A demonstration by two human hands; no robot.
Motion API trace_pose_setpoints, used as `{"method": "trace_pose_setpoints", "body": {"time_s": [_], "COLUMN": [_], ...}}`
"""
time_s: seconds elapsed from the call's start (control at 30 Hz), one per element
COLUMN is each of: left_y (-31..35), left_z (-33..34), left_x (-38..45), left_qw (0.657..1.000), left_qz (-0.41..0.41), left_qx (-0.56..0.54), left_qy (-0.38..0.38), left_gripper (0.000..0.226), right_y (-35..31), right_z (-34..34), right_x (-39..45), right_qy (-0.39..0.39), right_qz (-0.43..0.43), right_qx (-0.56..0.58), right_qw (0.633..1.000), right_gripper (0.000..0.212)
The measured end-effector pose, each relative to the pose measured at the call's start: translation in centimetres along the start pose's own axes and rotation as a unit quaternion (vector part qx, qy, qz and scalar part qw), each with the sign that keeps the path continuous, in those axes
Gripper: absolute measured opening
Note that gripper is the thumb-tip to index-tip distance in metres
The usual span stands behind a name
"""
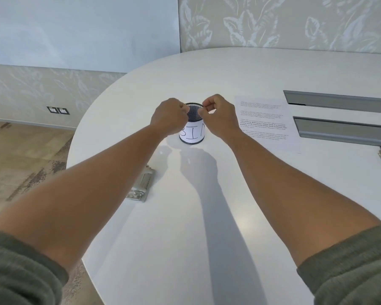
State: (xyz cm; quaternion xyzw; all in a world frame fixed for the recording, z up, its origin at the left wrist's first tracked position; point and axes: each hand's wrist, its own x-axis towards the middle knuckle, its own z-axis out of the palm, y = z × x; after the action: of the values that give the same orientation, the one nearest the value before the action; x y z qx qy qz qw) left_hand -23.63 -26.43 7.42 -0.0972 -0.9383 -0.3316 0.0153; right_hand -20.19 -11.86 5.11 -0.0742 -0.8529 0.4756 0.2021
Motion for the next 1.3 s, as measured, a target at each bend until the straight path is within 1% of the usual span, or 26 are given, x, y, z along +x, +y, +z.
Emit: {"method": "trace_pose_setpoints", "body": {"time_s": [0.13, 0.27, 0.33, 0.47, 0.53, 0.6, 0.77, 0.9, 0.97, 1.13, 1.23, 1.3], "left_y": [0.4, 0.4, 0.4, 0.3, 0.3, 0.3, 0.4, 0.4, 0.1, -1.5, -2.7, -3.4], "left_z": [-0.1, 0.4, 0.5, 0.9, 1.1, 1.2, 0.7, -0.1, -0.5, -0.9, -1.0, -0.9], "left_x": [2.0, 2.8, 2.9, 2.9, 2.8, 2.7, 2.0, 0.8, -0.1, -2.8, -4.4, -5.4], "left_qw": [0.998, 0.996, 0.996, 0.996, 0.996, 0.997, 0.997, 0.996, 0.996, 0.999, 0.997, 0.997], "left_qz": [0.000, -0.007, -0.006, -0.011, -0.009, -0.005, -0.005, 0.000, 0.007, 0.038, 0.064, 0.074], "left_qx": [0.052, 0.080, 0.073, 0.078, 0.081, 0.072, 0.017, -0.012, -0.021, -0.020, -0.030, -0.031], "left_qy": [0.023, 0.043, 0.048, 0.043, 0.038, 0.039, 0.076, 0.092, 0.086, 0.032, 0.009, -0.005], "left_gripper": [0.016, 0.014, 0.014, 0.011, 0.020, 0.021, 0.010, 0.013, 0.012, 0.006, 0.009, 0.013], "right_y": [-0.5, -0.6, -0.5, -0.1, 0.0, -0.1, -0.6, -1.1, -1.1, -0.4, 0.3, 0.8], "right_z": [0.3, 0.6, 0.7, 1.0, 1.1, 1.1, 1.1, 1.0, 1.0, 0.8, 0.6, 0.4], "right_x": [2.1, 3.1, 3.2, 3.2, 3.0, 2.9, 2.5, 1.4, 0.4, -2.5, -4.2, -5.4], "right_qy": [-0.034, -0.053, -0.055, -0.075, -0.074, -0.068, -0.024, -0.007, -0.010, -0.058, -0.118, -0.178], "right_qz": [-0.001, 0.002, 0.006, 0.008, 0.008, 0.004, -0.050, -0.093, -0.111, -0.130, -0.089, -0.065], "right_qx": [-0.086, -0.133, -0.131, -0.122, -0.123, -0.118, -0.063, -0.032, -0.016, 0.005, 0.009, 0.002], "right_qw": [0.996, 0.990, 0.990, 0.990, 0.990, 0.991, 0.996, 0.995, 0.994, 0.990, 0.989, 0.982], "right_gripper": [0.010, 0.014, 0.017, 0.016, 0.017, 0.017, 0.014, 0.011, 0.008, 0.007, 0.011, 0.008]}}
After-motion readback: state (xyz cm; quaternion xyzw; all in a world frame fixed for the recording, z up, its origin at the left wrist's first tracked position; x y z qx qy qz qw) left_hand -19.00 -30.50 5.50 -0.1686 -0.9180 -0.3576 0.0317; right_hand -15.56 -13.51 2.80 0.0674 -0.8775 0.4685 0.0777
